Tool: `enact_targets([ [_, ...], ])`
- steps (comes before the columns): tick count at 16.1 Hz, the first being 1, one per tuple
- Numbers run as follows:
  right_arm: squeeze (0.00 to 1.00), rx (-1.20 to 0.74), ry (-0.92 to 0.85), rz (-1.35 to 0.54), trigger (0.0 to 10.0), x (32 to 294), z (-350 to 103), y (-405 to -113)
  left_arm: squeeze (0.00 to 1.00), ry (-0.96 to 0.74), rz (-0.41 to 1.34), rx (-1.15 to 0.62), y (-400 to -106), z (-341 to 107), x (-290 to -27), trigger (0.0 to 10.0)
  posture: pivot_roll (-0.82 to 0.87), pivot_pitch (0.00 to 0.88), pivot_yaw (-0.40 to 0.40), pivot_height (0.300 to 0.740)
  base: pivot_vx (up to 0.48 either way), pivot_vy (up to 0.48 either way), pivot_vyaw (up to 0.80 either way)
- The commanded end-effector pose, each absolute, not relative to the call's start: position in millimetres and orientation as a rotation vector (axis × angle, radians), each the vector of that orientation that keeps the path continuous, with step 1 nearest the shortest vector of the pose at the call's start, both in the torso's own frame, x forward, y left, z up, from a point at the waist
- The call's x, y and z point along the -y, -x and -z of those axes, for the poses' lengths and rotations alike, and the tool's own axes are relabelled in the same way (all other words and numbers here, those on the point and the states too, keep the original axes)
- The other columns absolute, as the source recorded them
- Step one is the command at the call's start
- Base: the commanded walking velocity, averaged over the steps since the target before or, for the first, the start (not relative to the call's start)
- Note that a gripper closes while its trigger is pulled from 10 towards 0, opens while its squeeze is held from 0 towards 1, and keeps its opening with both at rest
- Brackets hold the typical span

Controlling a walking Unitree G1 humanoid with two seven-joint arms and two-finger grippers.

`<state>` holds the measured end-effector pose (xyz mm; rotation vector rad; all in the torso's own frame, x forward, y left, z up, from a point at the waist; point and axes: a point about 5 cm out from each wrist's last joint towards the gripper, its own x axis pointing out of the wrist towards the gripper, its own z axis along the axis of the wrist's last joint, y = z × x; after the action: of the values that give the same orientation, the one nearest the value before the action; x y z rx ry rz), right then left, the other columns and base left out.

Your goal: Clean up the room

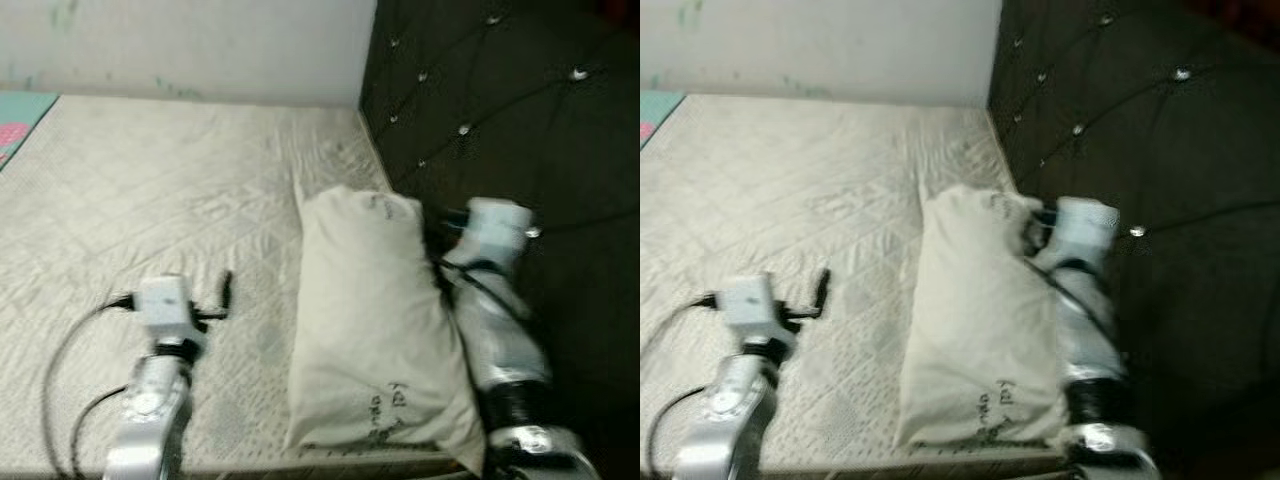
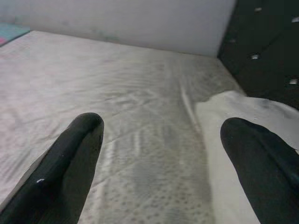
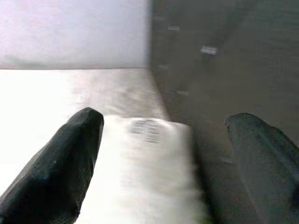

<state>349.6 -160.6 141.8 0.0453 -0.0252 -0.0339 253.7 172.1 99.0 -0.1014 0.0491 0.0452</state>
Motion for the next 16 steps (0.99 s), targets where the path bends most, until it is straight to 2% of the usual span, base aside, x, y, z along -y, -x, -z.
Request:
enact_targets([
  [1, 0.00, 0.016, -0.032, 0.078, 10.0, 177.1, -138.8, -345.9, 0.00, 0.112, -0.030, -0.050, -254.1, -98.9, -164.7, 10.0, -0.03, 0.000, -0.048, 0.740, 0.000, 0.000, 0.00],
  [16, 0.00, 0.003, -0.047, 0.036, 10.0, 161.6, -130.3, -338.1, 0.00, 0.193, -0.012, -0.076, -263.1, -90.2, -152.0, 10.0, -0.06, 0.000, -0.031, 0.740, 0.000, 0.017, 0.00],
])
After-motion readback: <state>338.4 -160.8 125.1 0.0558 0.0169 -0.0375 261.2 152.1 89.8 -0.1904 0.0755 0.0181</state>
